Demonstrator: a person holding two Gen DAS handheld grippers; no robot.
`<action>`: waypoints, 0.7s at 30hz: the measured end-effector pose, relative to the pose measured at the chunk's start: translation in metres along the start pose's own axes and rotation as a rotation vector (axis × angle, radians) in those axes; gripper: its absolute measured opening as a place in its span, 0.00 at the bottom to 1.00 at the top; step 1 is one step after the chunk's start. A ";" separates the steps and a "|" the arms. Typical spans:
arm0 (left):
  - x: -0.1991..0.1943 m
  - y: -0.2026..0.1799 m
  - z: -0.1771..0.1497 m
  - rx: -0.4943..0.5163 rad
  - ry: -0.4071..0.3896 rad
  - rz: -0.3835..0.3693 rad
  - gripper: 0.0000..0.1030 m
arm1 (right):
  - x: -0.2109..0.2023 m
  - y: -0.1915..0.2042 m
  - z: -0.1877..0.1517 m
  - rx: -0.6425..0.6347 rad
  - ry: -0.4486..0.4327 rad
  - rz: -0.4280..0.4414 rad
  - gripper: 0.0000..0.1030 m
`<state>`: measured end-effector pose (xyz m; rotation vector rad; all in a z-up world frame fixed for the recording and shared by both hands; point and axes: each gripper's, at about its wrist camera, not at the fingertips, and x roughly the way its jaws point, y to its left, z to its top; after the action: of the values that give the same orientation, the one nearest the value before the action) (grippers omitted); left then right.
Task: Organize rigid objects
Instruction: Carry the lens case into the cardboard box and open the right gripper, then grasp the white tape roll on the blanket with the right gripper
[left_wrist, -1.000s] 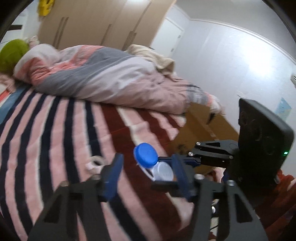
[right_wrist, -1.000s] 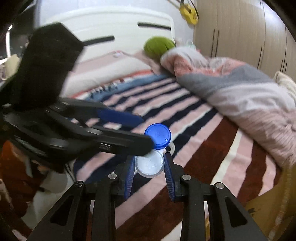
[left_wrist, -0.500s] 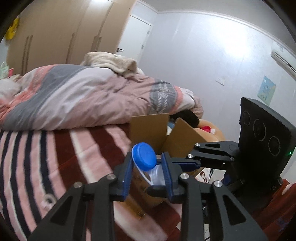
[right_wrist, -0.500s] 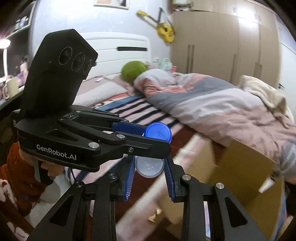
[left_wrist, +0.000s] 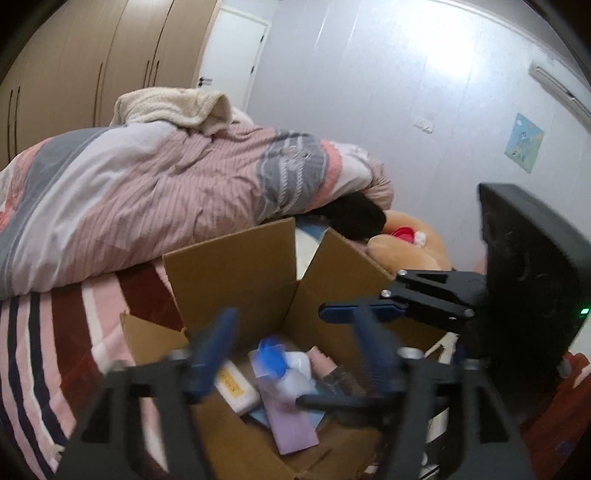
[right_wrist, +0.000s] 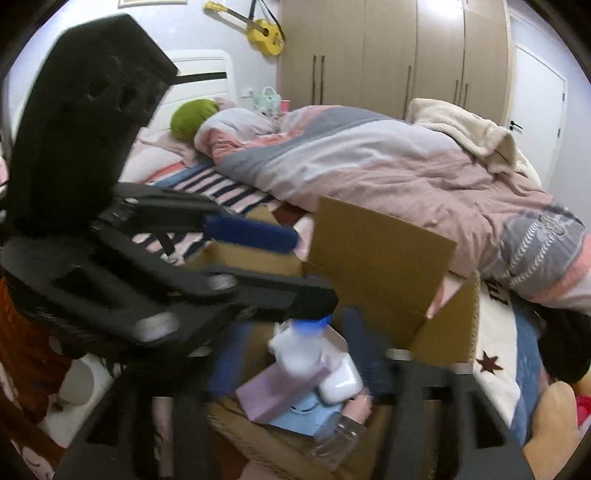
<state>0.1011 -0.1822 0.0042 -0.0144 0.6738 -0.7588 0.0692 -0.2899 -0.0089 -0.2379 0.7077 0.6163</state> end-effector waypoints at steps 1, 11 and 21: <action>-0.001 0.000 0.000 0.001 -0.007 0.003 0.76 | -0.002 0.000 -0.003 -0.005 -0.001 0.000 0.60; -0.043 0.016 -0.009 -0.021 -0.046 0.105 0.82 | -0.009 0.019 0.005 -0.019 -0.006 0.002 0.60; -0.130 0.061 -0.047 -0.096 -0.143 0.244 0.82 | -0.001 0.080 0.036 -0.101 -0.020 0.043 0.60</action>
<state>0.0439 -0.0438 0.0244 -0.0725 0.5626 -0.4855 0.0399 -0.2114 0.0184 -0.3099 0.6650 0.6956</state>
